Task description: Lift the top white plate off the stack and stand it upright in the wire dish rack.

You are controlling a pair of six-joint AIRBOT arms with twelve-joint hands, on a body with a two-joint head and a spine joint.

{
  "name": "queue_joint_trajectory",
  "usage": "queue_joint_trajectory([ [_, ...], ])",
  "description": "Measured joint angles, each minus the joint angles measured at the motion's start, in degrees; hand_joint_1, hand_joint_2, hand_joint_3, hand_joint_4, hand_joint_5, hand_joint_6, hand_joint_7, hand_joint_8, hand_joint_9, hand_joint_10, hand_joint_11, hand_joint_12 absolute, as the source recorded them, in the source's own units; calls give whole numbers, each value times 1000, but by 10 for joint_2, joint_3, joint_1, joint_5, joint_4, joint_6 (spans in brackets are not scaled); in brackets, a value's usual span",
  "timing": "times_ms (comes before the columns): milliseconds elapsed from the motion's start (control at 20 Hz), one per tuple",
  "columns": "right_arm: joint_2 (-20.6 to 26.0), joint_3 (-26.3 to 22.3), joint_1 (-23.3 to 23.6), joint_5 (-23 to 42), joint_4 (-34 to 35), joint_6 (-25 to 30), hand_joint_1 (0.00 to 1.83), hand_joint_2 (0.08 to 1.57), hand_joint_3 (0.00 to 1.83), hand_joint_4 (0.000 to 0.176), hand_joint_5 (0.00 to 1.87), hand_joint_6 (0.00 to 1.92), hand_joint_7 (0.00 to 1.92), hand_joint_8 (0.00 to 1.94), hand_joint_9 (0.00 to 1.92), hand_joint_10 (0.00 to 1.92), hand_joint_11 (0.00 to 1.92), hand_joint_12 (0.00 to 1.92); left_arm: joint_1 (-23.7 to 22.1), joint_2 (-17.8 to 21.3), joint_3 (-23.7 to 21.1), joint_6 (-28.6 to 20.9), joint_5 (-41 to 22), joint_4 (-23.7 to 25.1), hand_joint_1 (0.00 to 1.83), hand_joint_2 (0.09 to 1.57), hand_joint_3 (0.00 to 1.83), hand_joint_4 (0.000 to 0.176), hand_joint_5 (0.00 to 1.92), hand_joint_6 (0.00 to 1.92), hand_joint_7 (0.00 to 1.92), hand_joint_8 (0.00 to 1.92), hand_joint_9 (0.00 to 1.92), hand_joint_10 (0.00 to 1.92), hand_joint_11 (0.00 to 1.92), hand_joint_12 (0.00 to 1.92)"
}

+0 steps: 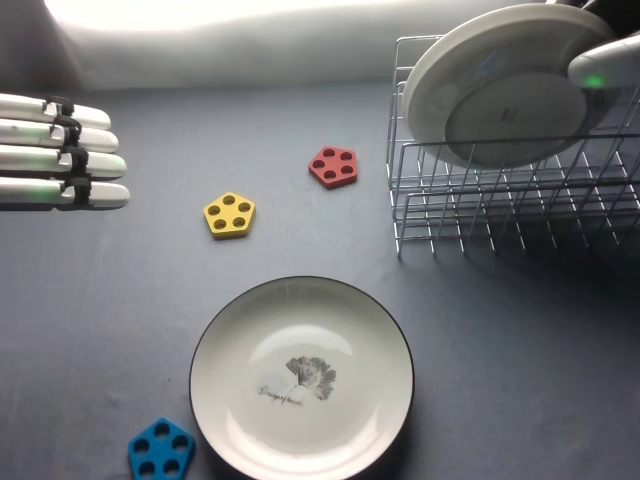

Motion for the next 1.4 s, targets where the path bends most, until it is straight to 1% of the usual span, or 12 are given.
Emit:
queue_joint_trajectory([
  [100,-2,3,-3,1,0,0,1499,1025,1,0,995,900,1260,211,1207,565,1052,1276,0,0,0,0,-2,0,27,1037,2,0,3,1,25,0,19,0,48,0],
  [200,-5,7,-6,2,0,0,1401,1037,0,0,1019,949,1172,458,1202,724,1207,515,0,0,0,0,-2,1,50,1038,1,0,8,3,37,5,31,5,58,5],
  [300,-6,11,-8,1,-2,-1,1390,1064,0,0,980,1037,1076,625,1130,847,1254,353,0,0,0,0,-2,0,64,1036,0,0,20,6,50,9,41,8,70,10],
  [500,-7,14,-8,2,-2,0,1393,1027,2,0,1035,883,1198,492,1201,759,1254,214,0,0,0,-1,-5,1,58,1037,0,0,17,2,46,4,38,3,78,13],
  [550,-7,14,-8,2,-2,0,1281,1054,0,0,1036,925,1205,540,1145,322,1246,183,0,0,0,-1,-7,1,55,1038,1,0,13,0,42,1,32,1,64,7],
  [600,-7,14,-8,2,-2,0,1254,1060,6,6,1033,947,1172,606,1165,119,1233,157,0,0,0,-1,-8,1,44,1039,1,0,15,1,42,1,27,0,56,4],
  [650,-7,14,-8,2,-2,0,1196,1084,0,0,1032,890,1030,242,1144,40,1202,128,0,0,0,-1,-9,1,41,1039,1,0,14,1,41,1,28,0,59,5],
  [800,-7,14,-8,2,-2,0,1189,1060,0,0,1091,779,1030,27,1140,4,1200,96,0,0,0,-1,-10,1,49,1041,1,0,16,4,45,5,38,5,72,11],
  [1100,-7,14,-8,4,-1,0,1186,1059,2,0,1089,783,1023,1,1128,2,1201,71,0,0,0,0,-11,1,56,1039,0,0,12,2,39,0,37,1,74,12],
  [1150,-7,14,-8,4,-1,0,1243,985,0,0,938,297,999,14,1108,12,1193,61,0,0,0,-1,-11,1,68,1035,0,0,21,5,43,2,37,1,76,12],
  [1200,-7,14,-8,4,-1,0,1238,971,0,0,930,97,991,7,1097,6,1185,53,0,0,0,-1,-11,1,66,1034,0,0,22,5,43,2,34,0,68,9],
  [1400,-7,14,-8,12,14,3,1183,967,0,0,804,0,907,0,1039,0,1146,34,0,0,0,-1,-11,1,60,1034,0,0,19,1,36,0,32,0,67,9],
])
